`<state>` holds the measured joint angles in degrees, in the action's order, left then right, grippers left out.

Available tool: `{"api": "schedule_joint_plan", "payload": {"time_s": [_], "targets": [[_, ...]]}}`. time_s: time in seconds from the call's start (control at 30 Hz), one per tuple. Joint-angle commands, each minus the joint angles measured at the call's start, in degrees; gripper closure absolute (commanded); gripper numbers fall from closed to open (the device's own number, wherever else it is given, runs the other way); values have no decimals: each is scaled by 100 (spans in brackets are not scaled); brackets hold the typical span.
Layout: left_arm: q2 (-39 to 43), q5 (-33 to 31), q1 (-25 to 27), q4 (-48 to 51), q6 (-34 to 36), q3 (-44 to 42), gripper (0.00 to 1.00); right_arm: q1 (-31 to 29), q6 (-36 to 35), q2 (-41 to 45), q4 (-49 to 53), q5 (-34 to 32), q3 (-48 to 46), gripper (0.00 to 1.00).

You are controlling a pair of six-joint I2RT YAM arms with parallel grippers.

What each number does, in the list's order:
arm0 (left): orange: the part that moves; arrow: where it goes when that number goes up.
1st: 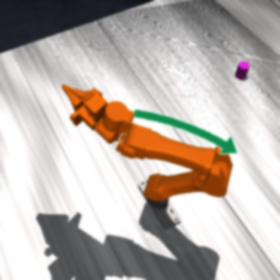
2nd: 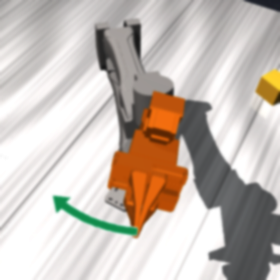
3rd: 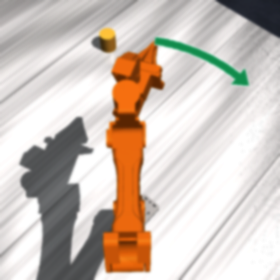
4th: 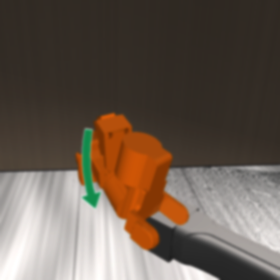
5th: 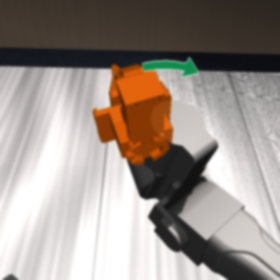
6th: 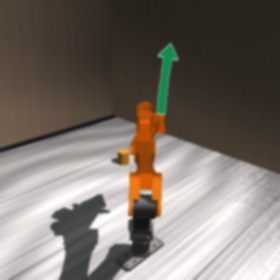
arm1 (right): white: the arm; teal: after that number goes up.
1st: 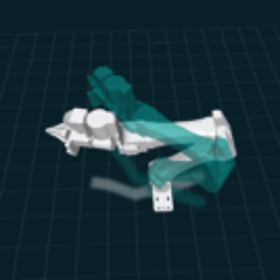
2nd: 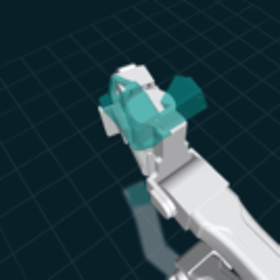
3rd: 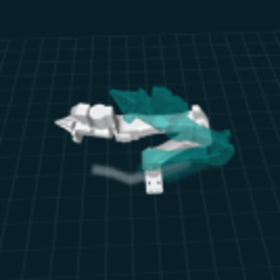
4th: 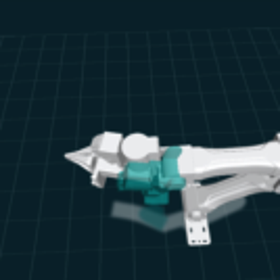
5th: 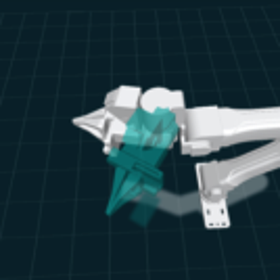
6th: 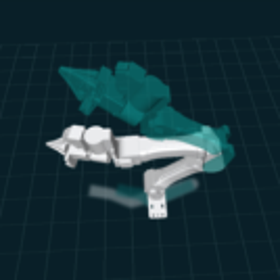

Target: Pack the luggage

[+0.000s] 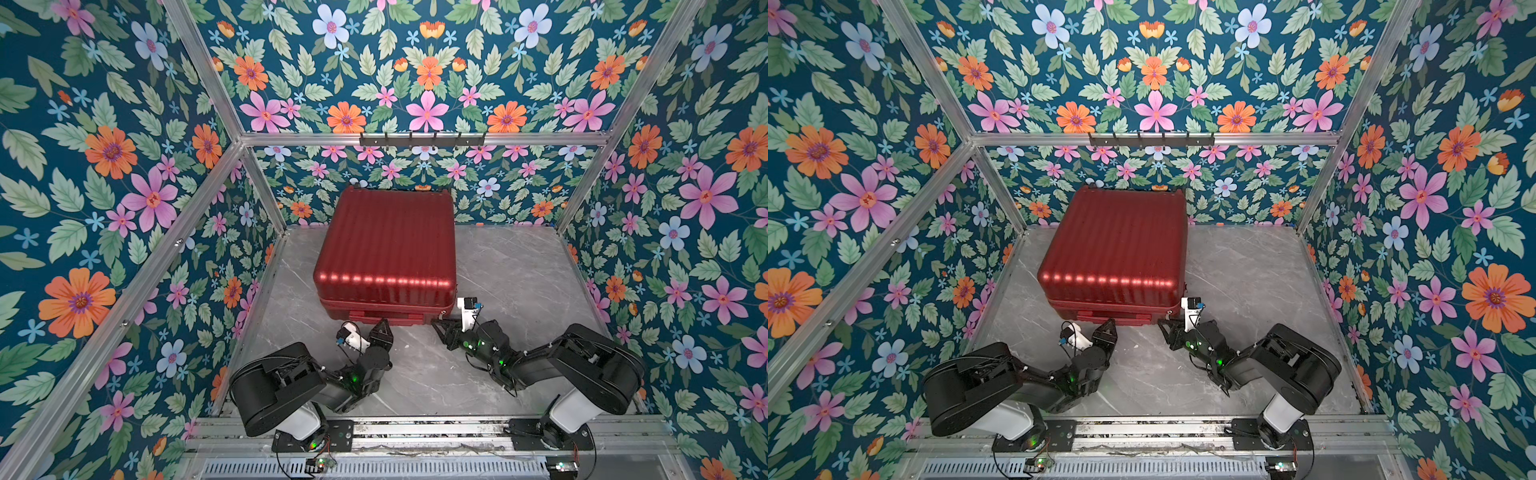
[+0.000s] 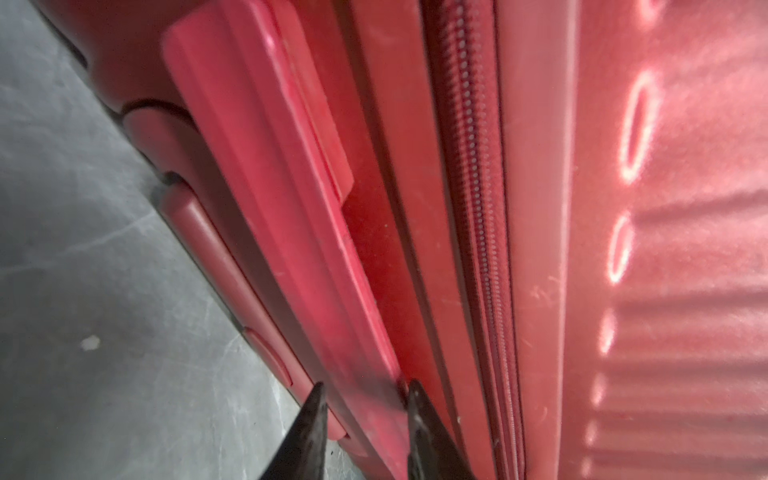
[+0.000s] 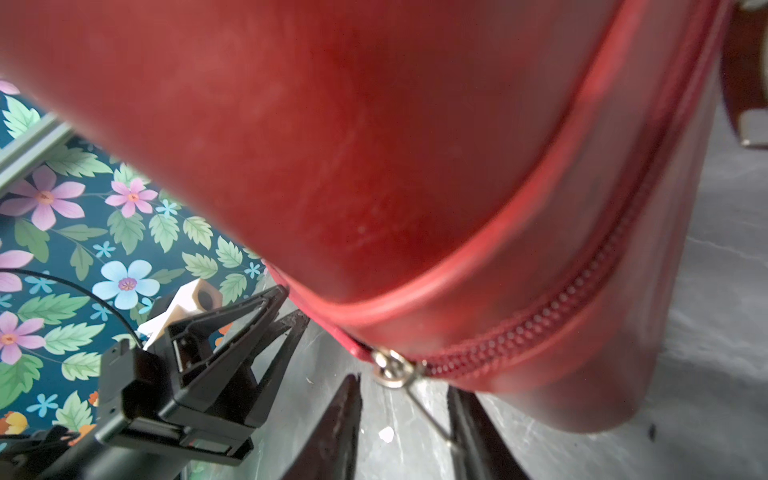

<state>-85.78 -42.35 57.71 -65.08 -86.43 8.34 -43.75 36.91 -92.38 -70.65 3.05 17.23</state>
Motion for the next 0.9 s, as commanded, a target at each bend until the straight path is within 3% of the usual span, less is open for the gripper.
{"api": "schedule_joint_plan", "payload": {"time_s": [0.0, 0.47, 0.6, 0.87], "targets": [[26, -48, -14, 285, 100, -8, 67, 7, -8, 51, -401, -85, 38, 70], [125, -47, -6, 424, 118, 20, 66, 24, 152, 54, -386, -103, 19, 93], [141, -63, -11, 443, 109, 27, 60, 40, 199, 97, -292, -115, -16, 100], [59, 99, -8, 191, 109, 80, 43, 41, 187, 463, 509, -22, 22, 100]]}}
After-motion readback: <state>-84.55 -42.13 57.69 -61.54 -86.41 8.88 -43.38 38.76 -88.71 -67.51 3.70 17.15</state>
